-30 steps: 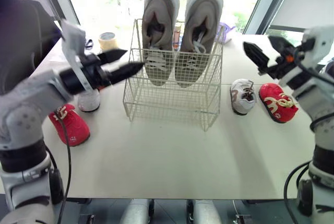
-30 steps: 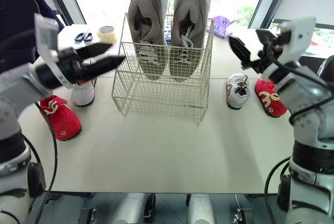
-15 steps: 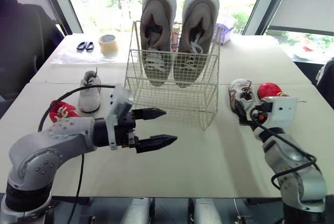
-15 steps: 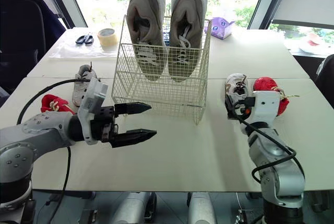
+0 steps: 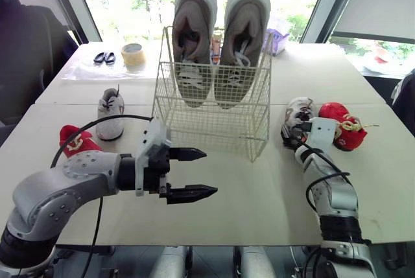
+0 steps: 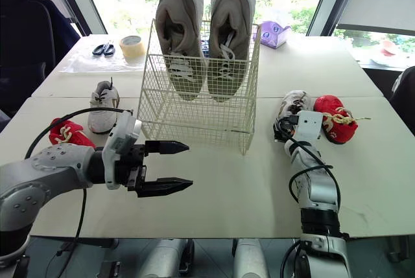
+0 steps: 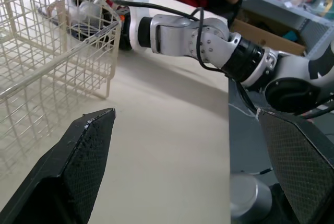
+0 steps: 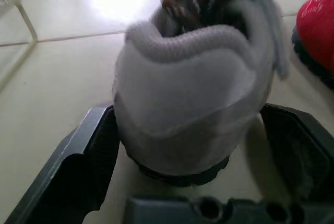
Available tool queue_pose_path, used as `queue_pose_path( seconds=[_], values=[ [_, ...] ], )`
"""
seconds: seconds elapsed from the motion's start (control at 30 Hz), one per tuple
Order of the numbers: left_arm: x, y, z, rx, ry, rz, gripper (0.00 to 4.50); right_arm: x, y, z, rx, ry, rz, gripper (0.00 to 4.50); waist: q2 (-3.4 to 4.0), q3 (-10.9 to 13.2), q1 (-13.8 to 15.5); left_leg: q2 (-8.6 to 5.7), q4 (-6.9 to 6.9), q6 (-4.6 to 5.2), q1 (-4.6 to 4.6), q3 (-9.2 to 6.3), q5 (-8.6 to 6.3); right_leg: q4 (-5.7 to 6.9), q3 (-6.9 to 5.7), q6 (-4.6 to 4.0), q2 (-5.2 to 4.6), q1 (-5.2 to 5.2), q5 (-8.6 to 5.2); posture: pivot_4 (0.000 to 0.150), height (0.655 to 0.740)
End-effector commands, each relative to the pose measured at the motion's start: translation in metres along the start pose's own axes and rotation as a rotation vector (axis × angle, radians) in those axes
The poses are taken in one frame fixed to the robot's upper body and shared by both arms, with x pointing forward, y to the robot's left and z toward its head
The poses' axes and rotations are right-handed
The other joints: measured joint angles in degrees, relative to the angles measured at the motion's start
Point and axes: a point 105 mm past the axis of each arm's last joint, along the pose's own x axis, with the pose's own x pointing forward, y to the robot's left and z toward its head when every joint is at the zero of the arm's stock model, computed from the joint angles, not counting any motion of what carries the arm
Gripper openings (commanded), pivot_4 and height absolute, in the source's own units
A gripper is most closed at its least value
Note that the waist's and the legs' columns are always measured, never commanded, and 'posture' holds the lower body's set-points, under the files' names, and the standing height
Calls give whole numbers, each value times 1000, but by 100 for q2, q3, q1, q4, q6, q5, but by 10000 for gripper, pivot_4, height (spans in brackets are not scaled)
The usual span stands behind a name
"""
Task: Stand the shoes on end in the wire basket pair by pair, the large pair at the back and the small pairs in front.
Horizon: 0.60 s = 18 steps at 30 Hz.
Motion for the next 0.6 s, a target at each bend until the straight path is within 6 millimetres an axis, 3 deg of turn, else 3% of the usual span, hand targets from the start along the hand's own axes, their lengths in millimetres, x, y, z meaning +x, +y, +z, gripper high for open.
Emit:
queue_pose_path(
  seconds=[0.03, 0.1, 0.2, 0.27, 0.37, 0.5, 0.53, 0.6],
  values=[
    [-1, -3, 2, 41, -6, -3, 45000, 5, -3, -3, 14, -7, -3, 26857, -6, -4, -7, 0, 2, 0, 0, 0, 0, 0, 0, 0, 0, 1, 0, 1500, 6563],
    [-1, -2, 0, 43, -4, 5, 45000, 5, -2, -4, 17, -12, 2, 20161, -7, -5, -10, 0, 2, 0, 4, -1, 0, 1, 0, 0, 1, 4, 0, 1500, 6563],
    [-2, -1, -3, 43, -1, 12, 45000, 5, -1, -2, 14, -25, 2, 17115, -8, -6, -13, 1, 2, 0, 8, -2, 0, 1, 0, 0, 1, 6, 0, 1500, 6563],
    [-6, 0, -1, 34, -18, 8, 45000, 2, -4, 15, -23, -88, 5, 16215, -8, -7, -12, 1, 2, 0, 7, -2, 0, 1, 0, 0, 1, 6, 0, 1500, 6563],
    [-25, 9, 24, 9, -97, 5, 45000, -10, -22, 71, -115, -258, -17, 16215, -1, -2, 30, 0, 2, 0, -2, -3, 0, 4, 0, 0, 0, -4, 0, 1500, 6563],
    [-44, 23, 50, -5, -176, 18, 45000, -25, -29, 126, -221, -406, 11, 16215, 5, 0, 5, -2, 3, 1, -20, -2, 1, 7, 0, 2, 0, -23, 0, 1500, 6563],
    [-49, 29, 63, -9, -210, 23, 45000, -32, -31, 150, -253, -468, 26, 16215, 6, 0, -3, -2, 0, 1, -18, -1, 0, 6, 0, 4, -1, -20, 0, 1500, 6563],
    [-66, 51, 102, -32, -319, 45, 45000, -58, -29, 229, -378, -661, 101, 16215, 13, 15, -4, -1, -1, 2, -19, -1, 0, 6, -1, 5, 0, -22, -1, 1500, 6563]
  ],
)
